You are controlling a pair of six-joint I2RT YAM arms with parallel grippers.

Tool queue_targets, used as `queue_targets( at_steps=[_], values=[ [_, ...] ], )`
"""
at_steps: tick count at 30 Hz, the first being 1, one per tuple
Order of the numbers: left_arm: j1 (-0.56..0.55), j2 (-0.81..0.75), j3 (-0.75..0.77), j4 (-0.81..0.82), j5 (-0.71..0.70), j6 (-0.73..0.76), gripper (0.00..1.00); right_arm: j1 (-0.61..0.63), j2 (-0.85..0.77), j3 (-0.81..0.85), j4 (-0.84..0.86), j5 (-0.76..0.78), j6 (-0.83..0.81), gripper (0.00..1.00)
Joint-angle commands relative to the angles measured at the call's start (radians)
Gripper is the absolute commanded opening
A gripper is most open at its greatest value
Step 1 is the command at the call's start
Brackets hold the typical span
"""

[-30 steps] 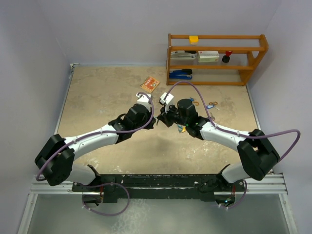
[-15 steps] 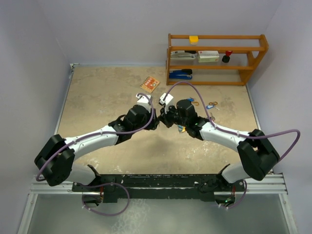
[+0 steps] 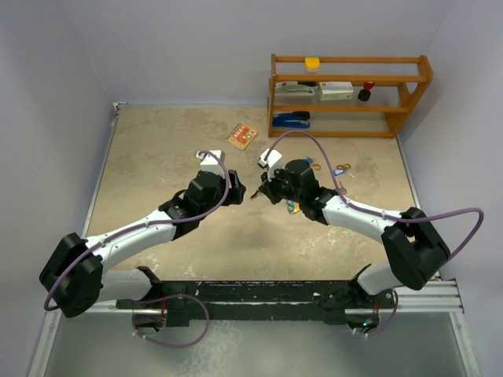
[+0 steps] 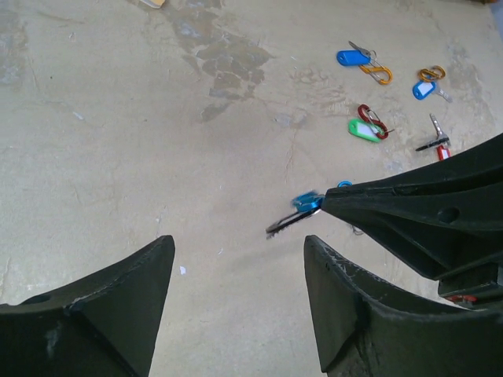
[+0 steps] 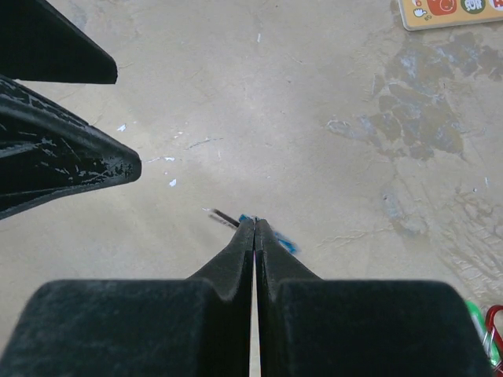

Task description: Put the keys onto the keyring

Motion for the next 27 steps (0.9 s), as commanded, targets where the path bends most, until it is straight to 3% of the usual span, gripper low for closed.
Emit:
queue_targets(
  at_steps=[1,13,27],
  values=[
    [0.004,-0.035,-0.017,0.038,-0.056,-0.038,0.64,0.001,0.000,0.056,0.010,0.025,-0.015,0.00],
    [0.004,-0.082,-0.053,-0.054,-0.220,-0.104,0.70,0.000,0.077,0.151,-0.038,0.135,0.029,0.00],
    [0.004,-0.117,-0.124,-0.043,-0.226,-0.150,0.72,-0.059,0.322,0.404,-0.107,0.234,0.131,0.00]
  ],
)
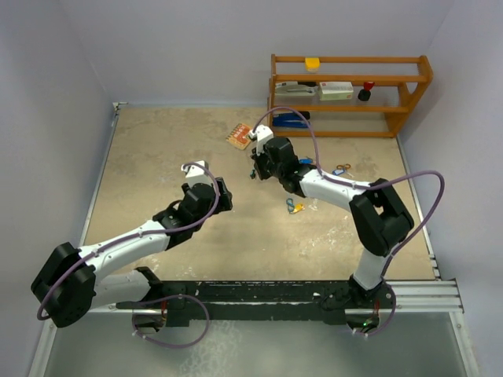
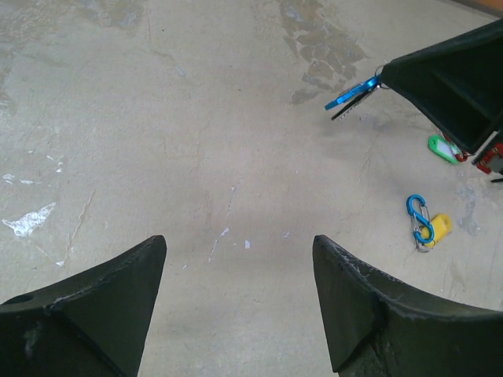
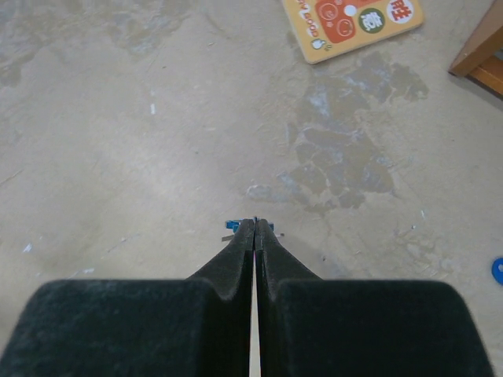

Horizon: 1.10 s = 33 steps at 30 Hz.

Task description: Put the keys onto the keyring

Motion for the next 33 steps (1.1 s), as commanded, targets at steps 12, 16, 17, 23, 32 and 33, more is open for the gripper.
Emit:
queue_targets(
  at_steps=[12,16,17,23,32,33],
  values=[
    [0.004,-0.042,0.027,-0.020,-0.068,-0.016,0.73,-0.126,0.063,0.067,-0.007,0.042,0.152,0.21],
    [0.004,-0.045,0.045,-0.034,-0.087,-0.007,0.73,-0.132,0.031,0.032,0.028,0.061,0.158,0.54],
    [0.004,-0.046,0.051,-0.041,-0.096,-0.006,0.73,-0.132,0.020,0.022,0.037,0.060,0.156,0.56],
    [0.004,-0.076,0.079,-0.090,-0.194,-0.007,0.73,-0.119,-0.126,-0.049,0.084,0.026,0.099,0.59],
    [0.004,-0.110,0.093,-0.130,-0.293,-0.008,0.73,-0.015,-0.505,-0.295,0.225,-0.322,-0.045,0.89],
    [0.005,-0.117,0.093,-0.133,-0.304,-0.008,0.73,-0.010,-0.530,-0.313,0.225,-0.373,-0.044,0.94]
  ],
)
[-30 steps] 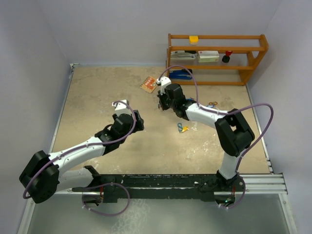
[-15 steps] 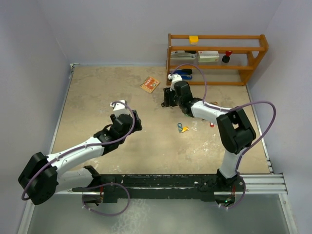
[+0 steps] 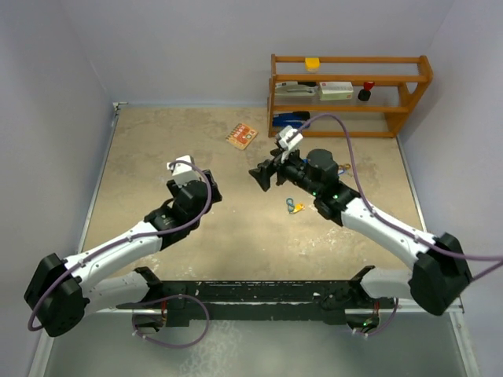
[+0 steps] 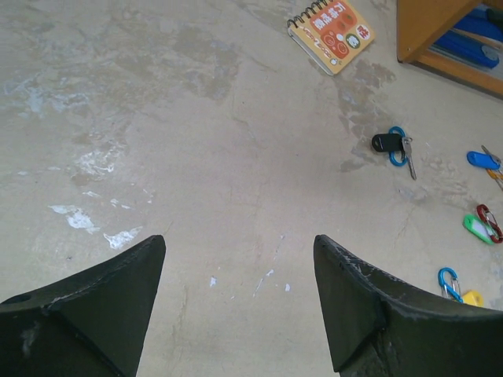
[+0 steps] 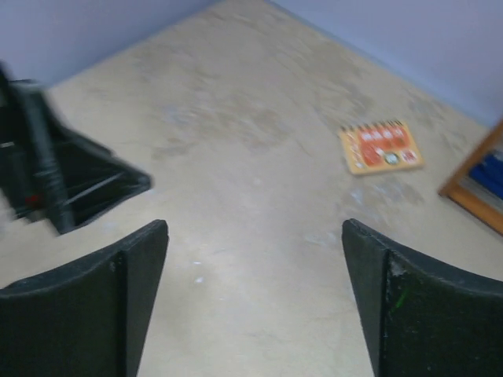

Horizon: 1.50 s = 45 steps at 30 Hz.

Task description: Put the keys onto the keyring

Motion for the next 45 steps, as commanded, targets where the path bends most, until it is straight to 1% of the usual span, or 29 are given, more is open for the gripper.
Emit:
queue_targets(
  at_steps=[1,3,6,9,11,14,16,19,24,27,31,37,41,45],
  values=[
    [0.005,-0.044,0.036,-0.014,-0.087,-0.002,0.73,0.011,-0.123,-0.104,0.088,-0.279,-0.049,0.99],
    [0.007,-0.050,0.040,-0.017,-0.101,0.004,0.73,0.039,-0.169,-0.168,0.130,-0.332,-0.030,1.00],
    [0.009,-0.053,0.052,-0.027,-0.117,0.009,0.73,0.105,-0.223,-0.326,0.295,-0.391,0.000,1.00],
    [0.009,-0.061,0.069,-0.035,-0.108,0.018,0.74,0.167,-0.265,-0.404,0.335,-0.468,-0.045,1.00],
    [0.010,-0.075,0.073,-0.034,-0.102,0.029,0.74,0.206,-0.303,-0.475,0.400,-0.505,-0.080,1.00],
    [0.010,-0.097,0.078,-0.037,-0.106,0.040,0.75,0.257,-0.363,-0.614,0.587,-0.532,-0.099,1.00],
    [0.010,-0.111,0.080,-0.045,-0.118,0.043,0.76,0.277,-0.372,-0.677,0.679,-0.538,-0.099,1.00],
    [0.010,-0.120,0.076,-0.045,-0.136,0.045,0.76,0.292,-0.360,-0.718,0.707,-0.524,-0.105,1.00],
    [0.010,-0.117,0.066,-0.042,-0.151,0.035,0.76,0.306,-0.303,-0.728,0.698,-0.487,-0.121,1.00],
    [0.010,-0.112,0.063,-0.046,-0.151,0.024,0.76,0.311,-0.255,-0.725,0.722,-0.446,-0.119,1.00],
    [0.010,-0.115,0.049,-0.038,-0.143,0.016,0.76,0.323,-0.216,-0.719,0.755,-0.300,-0.093,1.00],
    [0.010,-0.122,0.009,-0.001,-0.135,0.007,0.76,0.347,-0.153,-0.802,0.972,-0.116,-0.109,1.00],
    [0.010,-0.105,0.022,-0.013,-0.118,0.009,0.76,0.364,-0.115,-0.819,1.024,-0.043,-0.121,1.00],
    [0.009,-0.111,0.004,0.005,-0.121,0.006,0.76,0.403,-0.067,-0.824,1.070,0.021,-0.152,1.00]
  ],
)
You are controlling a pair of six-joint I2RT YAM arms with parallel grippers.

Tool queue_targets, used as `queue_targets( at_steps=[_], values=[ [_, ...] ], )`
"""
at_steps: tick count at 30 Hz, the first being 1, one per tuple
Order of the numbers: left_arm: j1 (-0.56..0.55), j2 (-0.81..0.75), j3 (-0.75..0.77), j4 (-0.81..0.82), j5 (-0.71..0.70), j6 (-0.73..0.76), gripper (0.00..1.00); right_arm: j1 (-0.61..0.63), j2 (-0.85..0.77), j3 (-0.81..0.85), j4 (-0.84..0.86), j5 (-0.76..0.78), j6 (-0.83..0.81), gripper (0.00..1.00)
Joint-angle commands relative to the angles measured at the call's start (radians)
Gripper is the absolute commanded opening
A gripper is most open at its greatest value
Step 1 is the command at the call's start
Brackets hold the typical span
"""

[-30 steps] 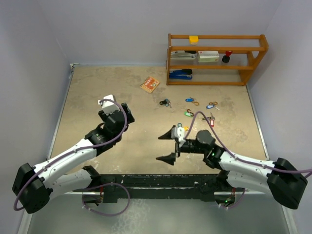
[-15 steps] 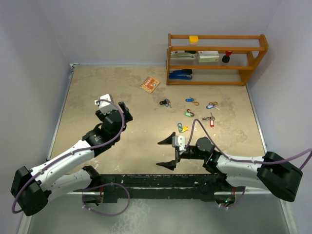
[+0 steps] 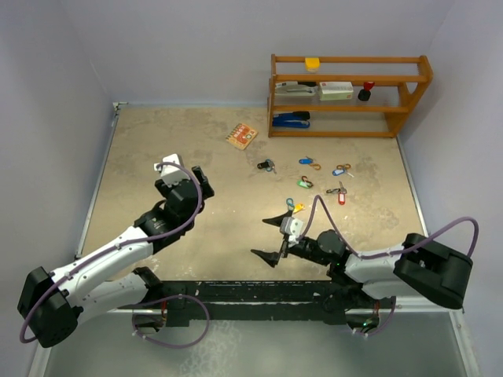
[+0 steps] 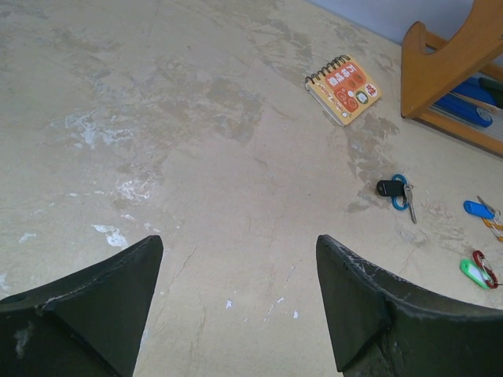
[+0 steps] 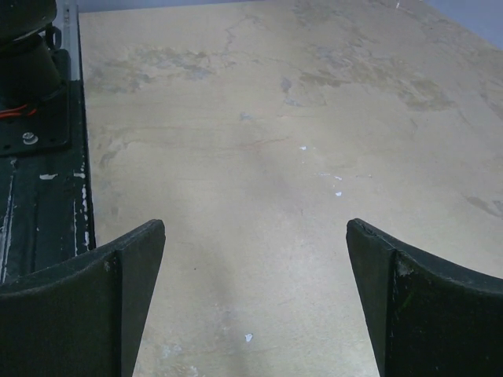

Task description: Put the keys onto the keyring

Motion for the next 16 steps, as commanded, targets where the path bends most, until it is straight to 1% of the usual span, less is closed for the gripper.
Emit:
queue_targets(
  at_steps=[1,10,16],
  values=[
    [0.005,-0.011,-0.015,0.053,-0.001,-0.013,0.76,0.044,0.043,-0.008,0.169,0.125,-0.057,1.00],
    [0.005,-0.031,-0.025,0.032,-0.004,-0.026,0.76,0.136,0.115,0.001,0.202,0.234,-0.125,1.00],
    [0.005,-0.035,-0.028,0.029,0.001,-0.020,0.76,0.178,0.128,0.020,0.171,0.250,-0.141,1.00]
  ],
)
